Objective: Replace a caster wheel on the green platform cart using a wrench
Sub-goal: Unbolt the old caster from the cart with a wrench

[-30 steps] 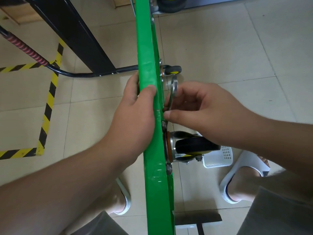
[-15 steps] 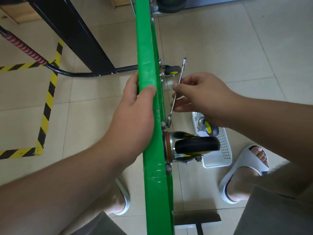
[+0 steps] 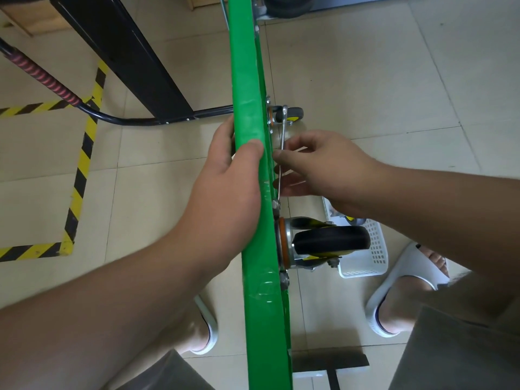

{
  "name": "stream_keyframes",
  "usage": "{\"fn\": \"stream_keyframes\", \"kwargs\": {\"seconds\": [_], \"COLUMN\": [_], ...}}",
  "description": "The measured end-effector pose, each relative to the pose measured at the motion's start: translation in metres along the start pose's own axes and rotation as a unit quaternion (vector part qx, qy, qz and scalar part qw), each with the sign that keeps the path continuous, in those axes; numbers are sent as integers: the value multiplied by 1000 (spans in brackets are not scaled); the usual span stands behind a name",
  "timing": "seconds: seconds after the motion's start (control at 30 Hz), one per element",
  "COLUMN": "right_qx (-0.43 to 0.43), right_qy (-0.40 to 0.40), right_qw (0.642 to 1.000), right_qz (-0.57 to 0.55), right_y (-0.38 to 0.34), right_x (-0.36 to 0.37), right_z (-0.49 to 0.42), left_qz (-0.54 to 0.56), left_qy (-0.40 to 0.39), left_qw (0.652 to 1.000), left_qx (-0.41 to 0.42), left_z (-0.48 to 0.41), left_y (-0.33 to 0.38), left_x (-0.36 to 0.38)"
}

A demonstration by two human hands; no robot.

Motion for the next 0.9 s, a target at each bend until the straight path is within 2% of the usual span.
{"fn": "stream_keyframes", "kwargs": {"seconds": [0.4,0.7,0.9], "right_qx": [-154,-207,-250], "right_qy": [-58,-81,-67], "right_qw": [985,972,961], "right_qz": [55,69,97], "right_y": [1,7,-6], "right_x": [-10,-12,-17], "right_z": [45,54,52], "left_qz": [-8,3,7], "left_qy": [12,19,16], "left_qw": [1000,1000,1000], "left_qx": [6,7,10], "left_z": [-1,-1,-1], "left_y": [0,-2,-1], "left_x": [1,2,2]}}
Point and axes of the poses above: each hand's wrist, its own z-axis away from the middle knuckle, its own x-axis out of the palm, y = z × x, the point moved 1 cm from there along -z, towards the middle knuckle, and after that the axes turned 6 degrees about x, right-handed, at the moved point
